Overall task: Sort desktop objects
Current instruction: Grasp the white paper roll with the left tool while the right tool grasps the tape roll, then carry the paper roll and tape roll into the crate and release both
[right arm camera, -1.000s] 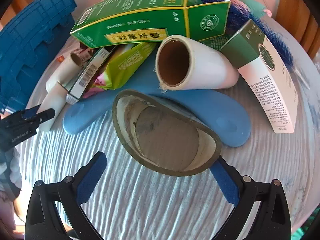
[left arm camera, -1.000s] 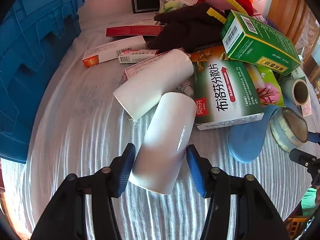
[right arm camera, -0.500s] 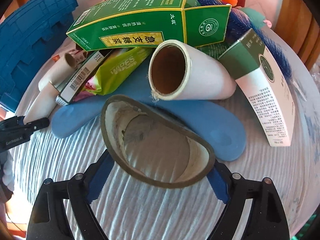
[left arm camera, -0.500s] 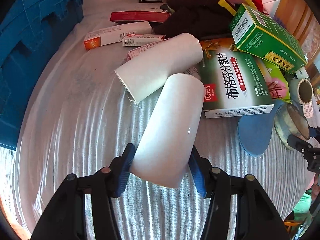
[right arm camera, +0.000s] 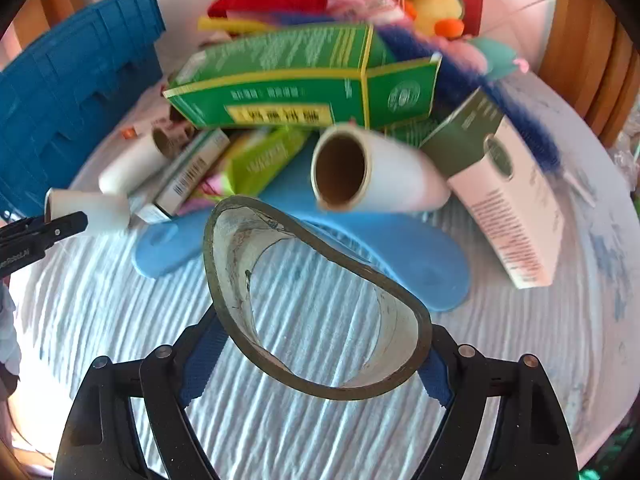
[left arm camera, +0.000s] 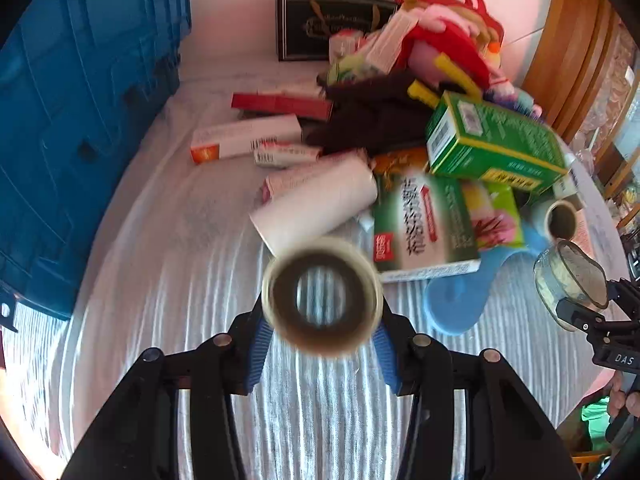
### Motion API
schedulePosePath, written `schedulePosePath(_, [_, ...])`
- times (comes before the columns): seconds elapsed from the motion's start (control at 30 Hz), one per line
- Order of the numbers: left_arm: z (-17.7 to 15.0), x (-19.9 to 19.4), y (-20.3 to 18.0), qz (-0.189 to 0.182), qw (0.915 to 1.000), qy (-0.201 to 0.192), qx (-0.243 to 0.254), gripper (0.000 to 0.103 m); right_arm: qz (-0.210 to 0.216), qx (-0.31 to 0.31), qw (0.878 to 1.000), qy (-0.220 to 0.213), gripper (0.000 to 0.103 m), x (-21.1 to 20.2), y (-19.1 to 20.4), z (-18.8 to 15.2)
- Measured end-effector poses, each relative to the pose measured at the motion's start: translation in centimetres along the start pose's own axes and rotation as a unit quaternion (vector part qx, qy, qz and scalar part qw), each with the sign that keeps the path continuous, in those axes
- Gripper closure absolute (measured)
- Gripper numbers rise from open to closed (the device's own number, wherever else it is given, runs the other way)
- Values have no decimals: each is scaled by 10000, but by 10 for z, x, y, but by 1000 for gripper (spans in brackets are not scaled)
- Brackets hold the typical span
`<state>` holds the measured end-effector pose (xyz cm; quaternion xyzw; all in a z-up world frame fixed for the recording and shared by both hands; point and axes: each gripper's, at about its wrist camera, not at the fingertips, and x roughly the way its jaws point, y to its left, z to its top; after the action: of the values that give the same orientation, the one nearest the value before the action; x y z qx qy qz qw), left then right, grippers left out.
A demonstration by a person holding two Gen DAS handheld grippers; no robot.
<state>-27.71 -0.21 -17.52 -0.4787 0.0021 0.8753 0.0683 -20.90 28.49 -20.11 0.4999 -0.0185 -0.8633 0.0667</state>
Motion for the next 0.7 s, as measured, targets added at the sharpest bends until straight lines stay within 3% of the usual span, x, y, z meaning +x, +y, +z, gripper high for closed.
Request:
schedulePosePath(0.17, [-1,14,8,-31,9997,230,1,58,-88,-10,9995,-299,20,-25,2,17])
schedulePosePath(0.3, [-6,14,15,-130,9997,224,-43,58,-138,54,9997,-201,20,-13,12,21])
schedulePosePath(0.47, [5,-9,17,-55,9999,-153,29,58,-126,88,9996,-240,20,-7,16,33])
schedulePosePath(0.7, [32,-68,25,20,9959,-890,129,58,-75,-115,9963,-846,20,-41,50,71])
